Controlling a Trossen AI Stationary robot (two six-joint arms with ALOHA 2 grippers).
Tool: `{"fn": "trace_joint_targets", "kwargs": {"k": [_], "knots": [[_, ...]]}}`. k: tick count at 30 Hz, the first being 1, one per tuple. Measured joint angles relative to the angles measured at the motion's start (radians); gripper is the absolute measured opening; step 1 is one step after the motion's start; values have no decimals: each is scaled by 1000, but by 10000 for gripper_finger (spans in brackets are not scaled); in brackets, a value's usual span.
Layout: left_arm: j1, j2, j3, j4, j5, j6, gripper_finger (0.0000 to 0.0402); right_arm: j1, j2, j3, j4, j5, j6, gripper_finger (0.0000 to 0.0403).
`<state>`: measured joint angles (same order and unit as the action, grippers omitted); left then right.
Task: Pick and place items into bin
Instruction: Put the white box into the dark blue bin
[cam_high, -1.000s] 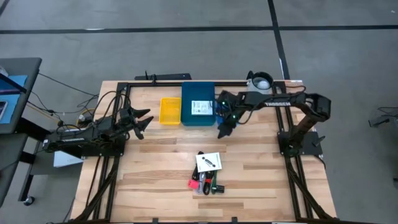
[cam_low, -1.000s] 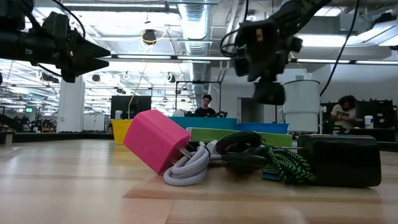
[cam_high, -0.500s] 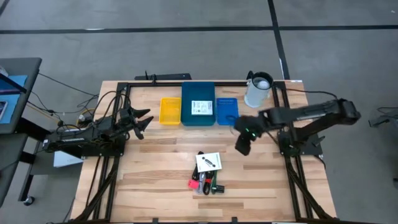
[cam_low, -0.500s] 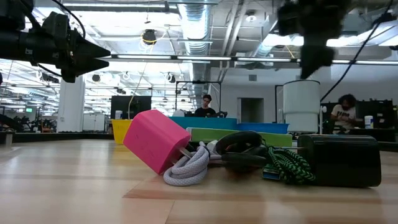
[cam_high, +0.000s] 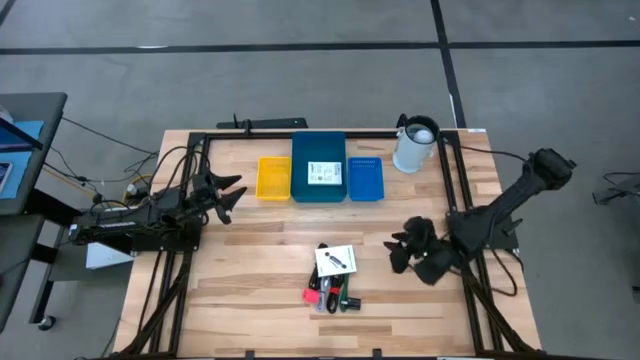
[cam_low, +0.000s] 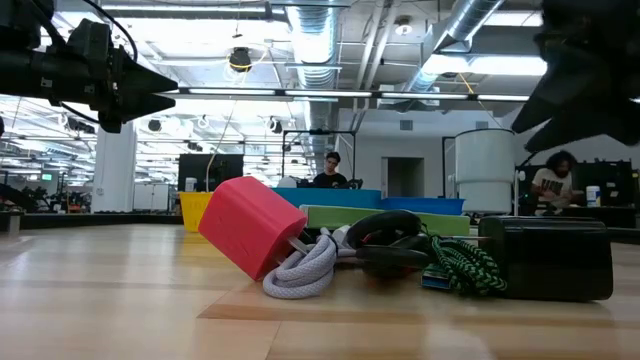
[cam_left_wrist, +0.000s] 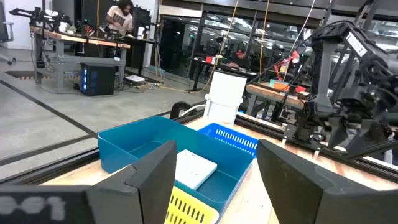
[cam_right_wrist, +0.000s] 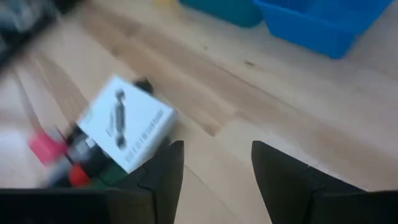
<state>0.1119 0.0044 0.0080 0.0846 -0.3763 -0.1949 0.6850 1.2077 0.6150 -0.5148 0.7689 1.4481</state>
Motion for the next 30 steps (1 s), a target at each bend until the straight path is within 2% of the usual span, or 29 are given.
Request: {"fn": "trace_joint_targets", "kwargs": {"k": [3,7,13,18,30], "knots": [[0,0,0,0,0,0,212,21,32,-19,74,41,135,181],[0,0,0,0,0,0,212,1,83,-20,189,29,187,187],[0,0,0,0,0,0,212,-79,153,-20,330,-162,197,201],[0,0,0,0,0,0,212,-100,205,-20,370,-260,194,212],[0,0,0,0,0,0,212,-98,329,-20,549,-345,197,233]]}}
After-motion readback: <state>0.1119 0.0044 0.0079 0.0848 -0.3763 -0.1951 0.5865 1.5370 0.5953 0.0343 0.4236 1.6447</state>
